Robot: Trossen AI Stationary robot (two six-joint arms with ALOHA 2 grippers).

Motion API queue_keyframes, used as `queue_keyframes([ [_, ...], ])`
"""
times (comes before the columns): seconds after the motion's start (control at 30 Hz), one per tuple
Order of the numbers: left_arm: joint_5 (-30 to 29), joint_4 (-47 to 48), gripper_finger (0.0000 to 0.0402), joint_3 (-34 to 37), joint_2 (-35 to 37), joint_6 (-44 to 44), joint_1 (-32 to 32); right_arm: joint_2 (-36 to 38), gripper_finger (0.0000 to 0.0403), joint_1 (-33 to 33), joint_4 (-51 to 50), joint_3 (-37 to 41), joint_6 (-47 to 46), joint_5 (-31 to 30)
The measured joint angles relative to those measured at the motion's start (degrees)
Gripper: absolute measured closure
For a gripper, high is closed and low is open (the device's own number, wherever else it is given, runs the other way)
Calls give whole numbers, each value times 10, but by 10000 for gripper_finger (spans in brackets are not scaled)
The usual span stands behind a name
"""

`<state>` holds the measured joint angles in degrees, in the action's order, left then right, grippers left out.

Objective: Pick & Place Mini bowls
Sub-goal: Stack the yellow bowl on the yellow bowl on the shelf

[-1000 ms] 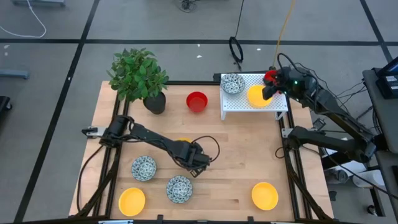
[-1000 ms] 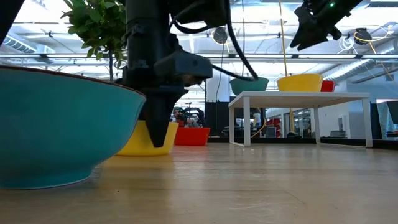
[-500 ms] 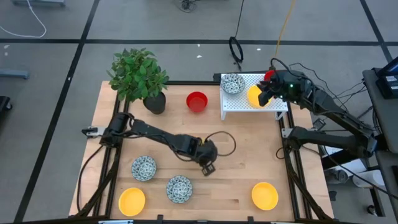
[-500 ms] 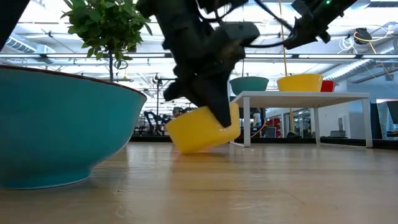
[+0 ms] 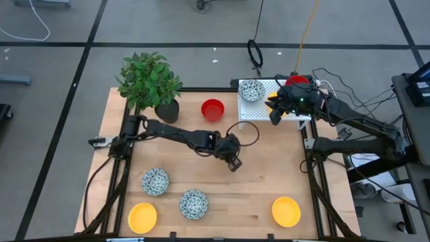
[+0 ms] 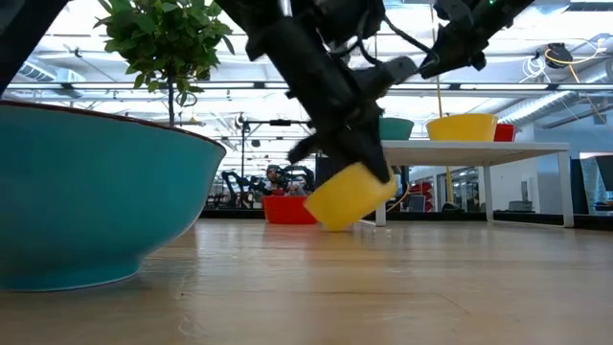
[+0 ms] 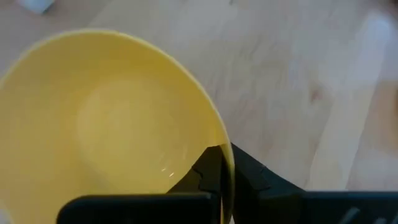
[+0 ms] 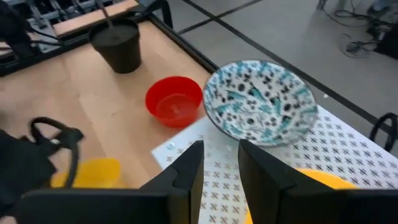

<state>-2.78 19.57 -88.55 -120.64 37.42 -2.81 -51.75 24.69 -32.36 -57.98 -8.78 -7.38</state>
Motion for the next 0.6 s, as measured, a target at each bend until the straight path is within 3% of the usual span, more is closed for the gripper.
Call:
queue_keyframes([
  [0.47,10,6,375,-9,-29,48,-2,-6,299,-40,13,0,2,-1],
  [0.6,14,-20,348,-7,-25,68,-2,-6,280,-48,13,0,4,-1],
])
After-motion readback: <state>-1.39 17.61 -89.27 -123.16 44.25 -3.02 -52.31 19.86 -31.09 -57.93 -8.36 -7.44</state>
